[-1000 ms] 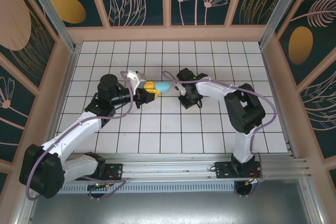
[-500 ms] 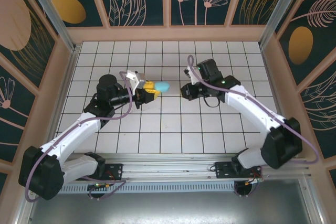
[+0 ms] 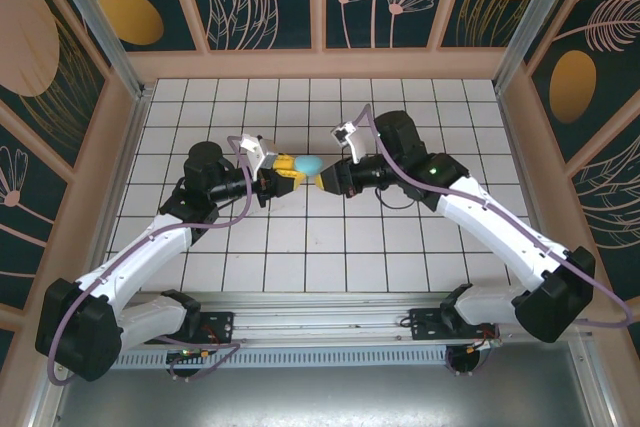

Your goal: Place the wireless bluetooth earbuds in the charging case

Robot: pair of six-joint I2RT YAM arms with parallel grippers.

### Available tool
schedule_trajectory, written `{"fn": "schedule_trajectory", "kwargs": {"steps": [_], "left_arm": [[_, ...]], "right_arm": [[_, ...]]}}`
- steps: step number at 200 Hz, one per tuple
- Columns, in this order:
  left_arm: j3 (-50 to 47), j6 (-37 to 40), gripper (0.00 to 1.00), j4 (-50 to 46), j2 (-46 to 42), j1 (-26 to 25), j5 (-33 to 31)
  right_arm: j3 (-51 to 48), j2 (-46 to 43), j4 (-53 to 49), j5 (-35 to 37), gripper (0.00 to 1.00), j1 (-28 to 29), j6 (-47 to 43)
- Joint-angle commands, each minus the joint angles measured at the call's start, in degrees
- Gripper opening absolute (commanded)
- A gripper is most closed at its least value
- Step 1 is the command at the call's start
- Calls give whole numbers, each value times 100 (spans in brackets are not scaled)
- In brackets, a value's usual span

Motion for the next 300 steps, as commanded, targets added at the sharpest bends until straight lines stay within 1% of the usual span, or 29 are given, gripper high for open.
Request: {"fn": "schedule_trajectory", "kwargs": {"steps": [1,40,82,117,149,215,270,300], "left_arm": [[209,37,0,-26,-17,5,159],[201,36,0,-56,-44,12,184],[190,-51,0,34,-27,9,257],[142,-117,0,97,-44,5,293],[98,-152,0,147,-87,5,294],[105,-204,0,186,-105,6,281],[87,-300,0,318,-97,7,282],[82,-319,0,355,-97,5,263]], "right_arm": [[321,221,272,-264,16,29,24],[598,476,261,-273,15,-26,38],[540,382,638,-230,15,-221,274],[469,310,838,-38,16,-329,351],[449,334,972,-78,16,-404,464],[332,433,1407,-185,16,-392,824],[213,530,1551,178,16,-200,926],[160,521,1699,169,16,-112,1007]]}}
